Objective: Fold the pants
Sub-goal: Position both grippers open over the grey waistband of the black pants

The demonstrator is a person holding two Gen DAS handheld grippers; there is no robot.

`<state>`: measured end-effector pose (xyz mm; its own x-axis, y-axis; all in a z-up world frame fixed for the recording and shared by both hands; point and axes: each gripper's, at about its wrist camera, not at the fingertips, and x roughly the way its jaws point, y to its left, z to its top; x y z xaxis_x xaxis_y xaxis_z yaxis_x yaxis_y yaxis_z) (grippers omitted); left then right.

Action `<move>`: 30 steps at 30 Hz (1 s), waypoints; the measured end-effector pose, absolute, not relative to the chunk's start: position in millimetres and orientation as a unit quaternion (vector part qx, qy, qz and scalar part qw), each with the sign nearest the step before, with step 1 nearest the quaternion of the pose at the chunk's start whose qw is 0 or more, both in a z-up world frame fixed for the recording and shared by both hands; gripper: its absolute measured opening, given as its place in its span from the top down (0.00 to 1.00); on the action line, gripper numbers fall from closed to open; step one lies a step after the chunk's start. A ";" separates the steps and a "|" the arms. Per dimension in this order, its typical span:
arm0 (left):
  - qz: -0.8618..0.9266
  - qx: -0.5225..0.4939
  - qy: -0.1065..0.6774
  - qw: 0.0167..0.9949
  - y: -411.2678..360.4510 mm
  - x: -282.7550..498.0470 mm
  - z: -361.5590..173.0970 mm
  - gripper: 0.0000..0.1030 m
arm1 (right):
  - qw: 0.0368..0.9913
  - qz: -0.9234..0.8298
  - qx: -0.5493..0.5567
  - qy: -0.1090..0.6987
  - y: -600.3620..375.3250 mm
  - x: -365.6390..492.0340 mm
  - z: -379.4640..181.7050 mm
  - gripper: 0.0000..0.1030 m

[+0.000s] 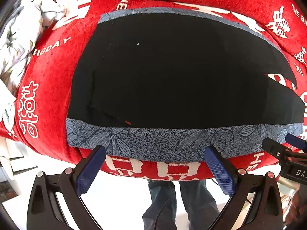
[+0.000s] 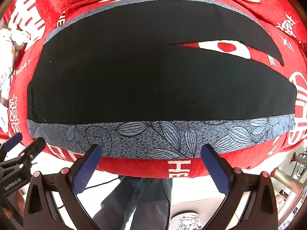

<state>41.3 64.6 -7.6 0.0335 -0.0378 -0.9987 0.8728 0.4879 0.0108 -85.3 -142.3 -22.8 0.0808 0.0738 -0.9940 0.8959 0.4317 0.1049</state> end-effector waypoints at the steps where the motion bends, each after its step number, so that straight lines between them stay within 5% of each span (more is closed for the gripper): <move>1: -0.362 0.352 0.596 0.625 64.7 41.0 -9.1 0.00 | 0.608 -0.337 0.412 0.589 -142.0 -84.6 -23.1 0.00; 30: -0.324 0.362 0.615 0.622 79.0 53.9 -34.4 0.00 | 0.600 -0.328 0.415 0.600 -135.8 -77.0 -40.1 0.00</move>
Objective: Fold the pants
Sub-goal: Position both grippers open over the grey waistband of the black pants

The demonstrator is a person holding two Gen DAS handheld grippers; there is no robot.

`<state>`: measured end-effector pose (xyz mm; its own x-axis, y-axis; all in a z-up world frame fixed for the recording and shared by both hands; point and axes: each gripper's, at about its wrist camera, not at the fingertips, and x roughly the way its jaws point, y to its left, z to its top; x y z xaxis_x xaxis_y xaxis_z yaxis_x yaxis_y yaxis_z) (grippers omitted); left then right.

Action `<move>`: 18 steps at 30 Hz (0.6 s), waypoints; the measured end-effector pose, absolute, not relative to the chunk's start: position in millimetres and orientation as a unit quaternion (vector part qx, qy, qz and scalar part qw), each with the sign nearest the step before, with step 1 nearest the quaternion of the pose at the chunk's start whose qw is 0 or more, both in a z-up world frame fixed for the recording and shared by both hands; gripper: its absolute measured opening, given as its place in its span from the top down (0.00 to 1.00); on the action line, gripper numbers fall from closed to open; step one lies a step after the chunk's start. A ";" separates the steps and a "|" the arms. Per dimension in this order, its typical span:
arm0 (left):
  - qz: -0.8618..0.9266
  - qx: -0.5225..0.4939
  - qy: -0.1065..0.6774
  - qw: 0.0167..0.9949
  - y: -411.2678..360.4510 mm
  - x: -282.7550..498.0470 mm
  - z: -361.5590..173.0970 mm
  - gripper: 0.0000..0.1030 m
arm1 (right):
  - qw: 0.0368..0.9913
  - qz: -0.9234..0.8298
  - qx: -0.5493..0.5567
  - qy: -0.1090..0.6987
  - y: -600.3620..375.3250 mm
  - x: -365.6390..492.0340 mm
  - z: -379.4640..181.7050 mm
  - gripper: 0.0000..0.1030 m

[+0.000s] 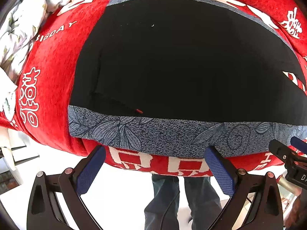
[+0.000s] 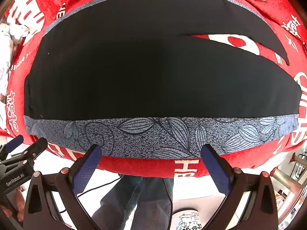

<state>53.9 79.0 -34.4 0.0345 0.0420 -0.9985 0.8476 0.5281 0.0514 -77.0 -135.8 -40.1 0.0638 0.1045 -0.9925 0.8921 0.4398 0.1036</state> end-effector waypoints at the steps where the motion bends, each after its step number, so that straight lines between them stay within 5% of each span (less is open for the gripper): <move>1: -0.323 0.362 0.615 0.622 79.7 54.1 -35.4 0.00 | 0.600 -0.328 0.415 0.600 -135.5 -77.6 -41.2 0.00; 18: -0.313 0.361 0.618 0.625 88.8 61.9 -41.3 0.00 | 0.596 -0.328 0.414 0.604 -122.7 -75.8 -54.2 0.00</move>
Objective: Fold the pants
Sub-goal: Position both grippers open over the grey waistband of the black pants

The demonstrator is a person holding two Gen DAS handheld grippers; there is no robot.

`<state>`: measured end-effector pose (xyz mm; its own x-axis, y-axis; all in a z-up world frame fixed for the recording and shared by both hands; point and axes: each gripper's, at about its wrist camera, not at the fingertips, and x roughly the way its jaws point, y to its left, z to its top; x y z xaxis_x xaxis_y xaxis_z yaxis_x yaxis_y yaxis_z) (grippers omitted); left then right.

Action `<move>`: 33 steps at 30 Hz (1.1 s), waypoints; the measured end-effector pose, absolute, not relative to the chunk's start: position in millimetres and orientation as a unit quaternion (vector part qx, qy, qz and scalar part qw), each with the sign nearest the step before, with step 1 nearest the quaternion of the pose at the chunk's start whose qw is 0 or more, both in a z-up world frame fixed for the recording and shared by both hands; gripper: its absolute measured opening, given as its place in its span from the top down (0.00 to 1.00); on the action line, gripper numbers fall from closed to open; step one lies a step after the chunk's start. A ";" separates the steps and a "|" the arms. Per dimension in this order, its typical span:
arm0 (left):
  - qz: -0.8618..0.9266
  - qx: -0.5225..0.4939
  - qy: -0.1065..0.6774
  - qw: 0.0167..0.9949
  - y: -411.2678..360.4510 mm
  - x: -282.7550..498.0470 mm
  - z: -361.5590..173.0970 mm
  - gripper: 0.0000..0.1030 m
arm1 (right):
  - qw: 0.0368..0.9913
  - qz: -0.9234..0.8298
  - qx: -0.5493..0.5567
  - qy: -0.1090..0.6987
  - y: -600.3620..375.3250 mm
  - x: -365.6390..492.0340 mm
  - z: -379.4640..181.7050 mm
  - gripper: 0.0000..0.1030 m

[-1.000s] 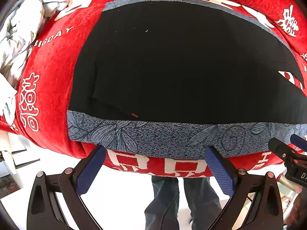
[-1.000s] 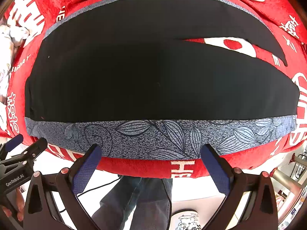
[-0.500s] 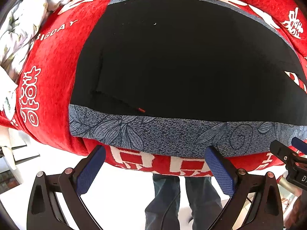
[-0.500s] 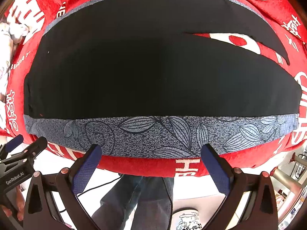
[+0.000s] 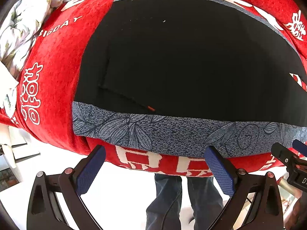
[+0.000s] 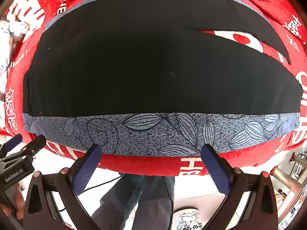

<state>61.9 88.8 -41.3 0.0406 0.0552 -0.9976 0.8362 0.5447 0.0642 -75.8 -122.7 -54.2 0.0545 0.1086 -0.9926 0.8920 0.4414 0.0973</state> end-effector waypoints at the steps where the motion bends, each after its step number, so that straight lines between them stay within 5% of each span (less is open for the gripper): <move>1: -0.312 0.360 0.618 0.625 89.8 62.4 -42.0 0.00 | 0.596 -0.328 0.414 0.604 -122.2 -75.5 -55.2 0.00; 33: -0.312 0.352 0.617 0.630 116.9 77.2 -45.4 0.00 | 0.599 -0.328 0.410 0.605 -97.1 -68.0 -65.2 0.00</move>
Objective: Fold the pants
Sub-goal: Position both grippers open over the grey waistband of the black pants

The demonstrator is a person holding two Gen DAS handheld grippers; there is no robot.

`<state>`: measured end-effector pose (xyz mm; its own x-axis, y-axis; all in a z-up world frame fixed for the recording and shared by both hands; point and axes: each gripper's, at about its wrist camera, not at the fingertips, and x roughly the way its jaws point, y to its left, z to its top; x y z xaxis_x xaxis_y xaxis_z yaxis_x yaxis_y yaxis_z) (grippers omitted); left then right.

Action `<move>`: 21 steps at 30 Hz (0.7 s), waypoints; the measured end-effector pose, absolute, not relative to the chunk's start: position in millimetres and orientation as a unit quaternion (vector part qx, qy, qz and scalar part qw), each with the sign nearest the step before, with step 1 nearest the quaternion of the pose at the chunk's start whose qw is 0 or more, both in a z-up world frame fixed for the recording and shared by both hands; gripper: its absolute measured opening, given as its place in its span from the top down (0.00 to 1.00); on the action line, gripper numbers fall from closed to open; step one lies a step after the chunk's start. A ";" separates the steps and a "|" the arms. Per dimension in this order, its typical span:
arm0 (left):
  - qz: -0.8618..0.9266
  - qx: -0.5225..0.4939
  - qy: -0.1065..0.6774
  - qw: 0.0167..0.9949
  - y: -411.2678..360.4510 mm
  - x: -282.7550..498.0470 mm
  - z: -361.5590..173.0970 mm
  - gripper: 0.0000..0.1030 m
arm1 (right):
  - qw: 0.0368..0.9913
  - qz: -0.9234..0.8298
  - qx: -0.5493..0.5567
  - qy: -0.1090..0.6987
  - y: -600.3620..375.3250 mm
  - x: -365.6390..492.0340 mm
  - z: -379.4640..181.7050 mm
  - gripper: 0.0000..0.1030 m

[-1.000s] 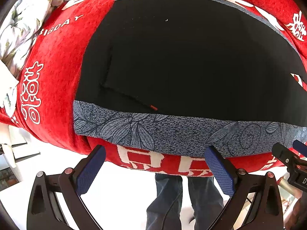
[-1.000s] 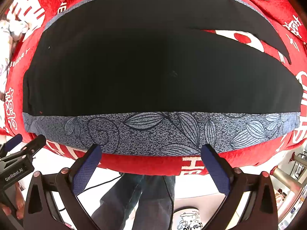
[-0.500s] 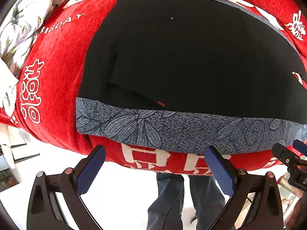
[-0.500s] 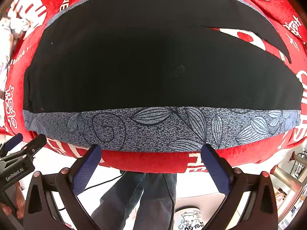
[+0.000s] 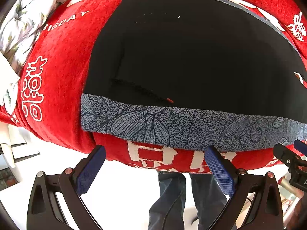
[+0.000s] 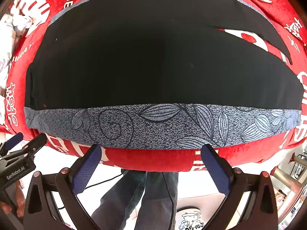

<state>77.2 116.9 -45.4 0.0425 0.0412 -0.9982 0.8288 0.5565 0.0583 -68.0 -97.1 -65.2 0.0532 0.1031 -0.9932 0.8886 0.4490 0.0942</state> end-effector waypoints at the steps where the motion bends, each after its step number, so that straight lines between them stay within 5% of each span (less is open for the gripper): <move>1: -0.313 0.353 0.617 0.630 116.8 77.0 -45.2 0.00 | 0.599 -0.328 0.410 0.605 -96.4 -67.8 -65.4 0.00; 21: -0.312 0.351 0.620 0.629 123.1 77.5 -48.2 0.00 | 0.603 -0.324 0.414 0.600 -100.2 -61.6 -54.5 0.00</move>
